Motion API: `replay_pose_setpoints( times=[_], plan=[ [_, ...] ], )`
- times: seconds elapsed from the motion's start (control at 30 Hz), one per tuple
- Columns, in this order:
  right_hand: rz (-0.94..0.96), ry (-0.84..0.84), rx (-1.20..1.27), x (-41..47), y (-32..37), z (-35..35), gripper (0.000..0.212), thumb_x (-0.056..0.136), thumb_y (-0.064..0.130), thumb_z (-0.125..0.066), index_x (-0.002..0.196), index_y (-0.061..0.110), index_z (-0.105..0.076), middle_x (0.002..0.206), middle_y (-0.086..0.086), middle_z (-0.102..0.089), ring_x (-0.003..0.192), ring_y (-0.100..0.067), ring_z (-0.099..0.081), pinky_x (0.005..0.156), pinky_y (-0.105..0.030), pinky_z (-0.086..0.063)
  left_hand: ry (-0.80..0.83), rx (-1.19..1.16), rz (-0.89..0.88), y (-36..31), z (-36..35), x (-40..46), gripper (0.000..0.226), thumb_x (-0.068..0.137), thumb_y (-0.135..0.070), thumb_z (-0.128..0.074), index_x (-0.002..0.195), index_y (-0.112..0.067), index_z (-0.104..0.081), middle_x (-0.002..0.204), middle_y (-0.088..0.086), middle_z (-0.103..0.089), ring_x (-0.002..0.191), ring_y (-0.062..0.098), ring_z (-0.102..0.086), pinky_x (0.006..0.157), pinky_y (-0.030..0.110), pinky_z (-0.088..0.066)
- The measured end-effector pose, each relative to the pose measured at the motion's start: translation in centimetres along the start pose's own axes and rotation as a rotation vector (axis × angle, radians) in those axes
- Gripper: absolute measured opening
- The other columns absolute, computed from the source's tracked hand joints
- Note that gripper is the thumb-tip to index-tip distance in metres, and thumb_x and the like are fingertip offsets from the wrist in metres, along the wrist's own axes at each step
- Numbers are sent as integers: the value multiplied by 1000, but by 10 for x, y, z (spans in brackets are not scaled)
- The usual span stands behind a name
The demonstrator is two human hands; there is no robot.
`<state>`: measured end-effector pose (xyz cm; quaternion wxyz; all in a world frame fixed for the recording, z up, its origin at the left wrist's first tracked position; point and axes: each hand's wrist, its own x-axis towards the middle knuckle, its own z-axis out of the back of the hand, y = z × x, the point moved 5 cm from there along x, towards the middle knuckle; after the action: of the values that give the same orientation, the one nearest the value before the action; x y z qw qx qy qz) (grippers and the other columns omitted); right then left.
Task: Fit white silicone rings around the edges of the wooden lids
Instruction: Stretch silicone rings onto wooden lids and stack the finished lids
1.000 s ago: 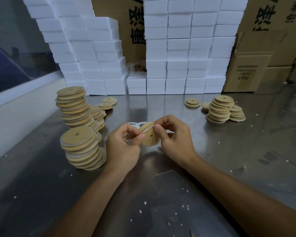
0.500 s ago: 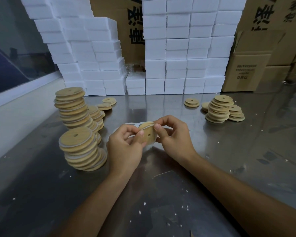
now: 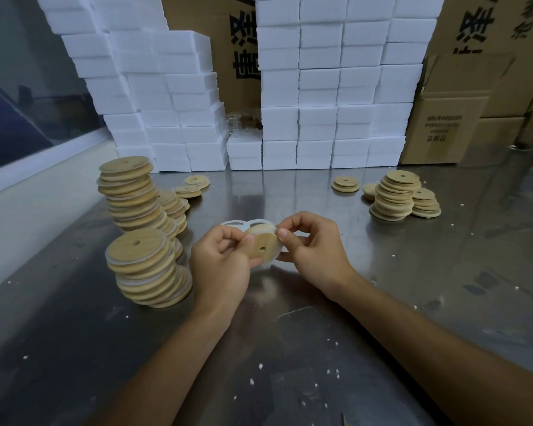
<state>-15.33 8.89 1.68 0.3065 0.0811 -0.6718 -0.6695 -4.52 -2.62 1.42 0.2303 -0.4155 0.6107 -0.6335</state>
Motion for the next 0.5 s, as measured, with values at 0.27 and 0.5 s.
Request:
replay_pose_setpoints(
  times=[0.27, 0.5],
  plan=[
    [-24, -2, 142, -2, 5, 1, 17, 94, -3, -60, 80, 5, -63, 86, -10, -64, 64, -11, -70, 60, -28, -60, 16, -48, -65, -7, 0, 0, 21, 90, 4, -61, 76, -11, -58, 78, 10, -70, 76, 18, -72, 57, 24, -58],
    [81, 4, 76, -3, 11, 0, 16, 96, 0, -58, 82, 9, -61, 88, -9, -62, 69, -11, -69, 68, -37, -63, 65, 3, -189, -10, -1, -1, 27, 94, -2, -58, 78, -24, -56, 88, 9, -67, 85, 21, -72, 62, 36, -61]
  ],
)
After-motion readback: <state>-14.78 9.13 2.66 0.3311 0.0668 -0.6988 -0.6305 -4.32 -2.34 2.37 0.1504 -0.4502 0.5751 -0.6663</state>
